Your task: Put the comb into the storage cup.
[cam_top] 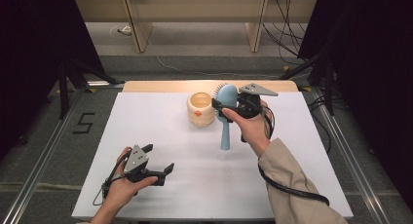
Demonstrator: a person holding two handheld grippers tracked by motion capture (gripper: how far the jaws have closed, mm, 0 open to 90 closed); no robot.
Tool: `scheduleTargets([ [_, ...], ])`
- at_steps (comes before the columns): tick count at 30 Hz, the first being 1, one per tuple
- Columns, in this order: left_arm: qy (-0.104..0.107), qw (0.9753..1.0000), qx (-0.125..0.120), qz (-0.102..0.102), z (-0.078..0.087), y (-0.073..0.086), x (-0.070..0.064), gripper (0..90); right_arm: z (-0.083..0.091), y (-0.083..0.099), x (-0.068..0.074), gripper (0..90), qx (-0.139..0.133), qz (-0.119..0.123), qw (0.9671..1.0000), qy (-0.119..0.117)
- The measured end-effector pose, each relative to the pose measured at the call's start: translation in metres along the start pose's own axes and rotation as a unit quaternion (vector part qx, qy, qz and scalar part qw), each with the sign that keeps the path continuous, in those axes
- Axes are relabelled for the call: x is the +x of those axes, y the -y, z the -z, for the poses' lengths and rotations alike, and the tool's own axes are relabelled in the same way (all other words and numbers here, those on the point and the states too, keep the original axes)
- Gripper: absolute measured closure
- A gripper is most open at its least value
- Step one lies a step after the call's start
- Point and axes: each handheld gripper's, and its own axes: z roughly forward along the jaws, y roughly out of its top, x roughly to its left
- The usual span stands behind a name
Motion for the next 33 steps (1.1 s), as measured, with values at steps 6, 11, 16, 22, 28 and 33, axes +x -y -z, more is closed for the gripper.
scheduleTargets([
  [6, -0.005, 1.0000, -0.002, -0.003, 0.0004, 0.0001, 0.0016, 0.0, 0.0013, -0.0033, -0.0010, 20.6, -0.015, 0.003, 0.9999, 0.004],
  [11, -0.005, 1.0000, -0.002, -0.004, 0.0001, 0.0004, 0.0016, 0.0, 0.0019, -0.0058, -0.0014, 20.5, -0.025, 0.006, 0.9996, 0.006],
  [16, -0.005, 1.0000, -0.002, -0.002, -0.0001, 0.0007, 0.0015, 0.0, 0.0017, -0.0067, -0.0023, 20.5, -0.035, 0.008, 0.9994, 0.007],
  [22, -0.003, 1.0000, -0.001, -0.005, -0.0011, 0.0011, 0.0007, 0.0, 0.0008, -0.0066, -0.0044, 20.5, -0.041, 0.008, 0.9991, 0.012],
  [28, -0.004, 1.0000, 0.000, -0.004, -0.0010, 0.0012, 0.0008, 0.0, -0.0013, -0.0067, -0.0054, 20.6, -0.046, 0.007, 0.9988, 0.015],
  [33, -0.004, 1.0000, 0.000, -0.003, -0.0012, 0.0013, 0.0008, 0.0, -0.0022, -0.0076, -0.0064, 20.5, -0.050, 0.006, 0.9986, 0.017],
])
